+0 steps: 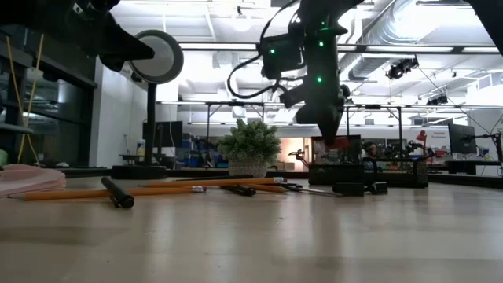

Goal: Pick and place office supplies into organizer
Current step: Put the orange eraser into the black desk organizer

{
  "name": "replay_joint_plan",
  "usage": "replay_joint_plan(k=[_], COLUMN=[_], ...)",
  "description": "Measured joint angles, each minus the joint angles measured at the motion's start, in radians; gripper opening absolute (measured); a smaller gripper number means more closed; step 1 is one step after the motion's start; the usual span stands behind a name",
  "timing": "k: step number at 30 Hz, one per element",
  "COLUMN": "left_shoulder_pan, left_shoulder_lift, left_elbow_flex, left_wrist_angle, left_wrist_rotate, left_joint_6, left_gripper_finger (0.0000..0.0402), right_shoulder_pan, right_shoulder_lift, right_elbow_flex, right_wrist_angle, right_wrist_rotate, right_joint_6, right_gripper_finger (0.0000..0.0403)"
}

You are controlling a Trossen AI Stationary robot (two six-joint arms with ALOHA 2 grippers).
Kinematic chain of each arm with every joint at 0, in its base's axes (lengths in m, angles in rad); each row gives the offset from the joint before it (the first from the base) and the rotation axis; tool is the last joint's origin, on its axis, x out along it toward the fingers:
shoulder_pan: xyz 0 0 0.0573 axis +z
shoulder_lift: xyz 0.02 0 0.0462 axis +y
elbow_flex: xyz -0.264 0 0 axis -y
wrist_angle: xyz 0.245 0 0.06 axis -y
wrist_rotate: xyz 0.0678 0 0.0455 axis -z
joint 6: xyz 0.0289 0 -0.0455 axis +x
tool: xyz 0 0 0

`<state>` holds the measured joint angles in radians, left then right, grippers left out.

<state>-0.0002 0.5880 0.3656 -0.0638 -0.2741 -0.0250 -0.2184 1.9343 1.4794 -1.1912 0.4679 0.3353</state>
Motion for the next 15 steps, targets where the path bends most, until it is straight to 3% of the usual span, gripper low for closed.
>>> replay_joint_plan(k=[15], left_shoulder_pan=[0.000], left_shoulder_lift=[0.000], left_elbow_flex=[0.000], left_wrist_angle=[0.001], left_wrist_rotate=[0.000], left_joint_6=[-0.006], left_gripper_finger=[0.0024], right_shoulder_pan=[-0.004], right_shoulder_lift=[0.000], right_elbow_flex=[-0.003], right_wrist_angle=[0.022], right_wrist_rotate=[0.011], right_joint_6=[0.002], right_gripper_finger=[0.0130])
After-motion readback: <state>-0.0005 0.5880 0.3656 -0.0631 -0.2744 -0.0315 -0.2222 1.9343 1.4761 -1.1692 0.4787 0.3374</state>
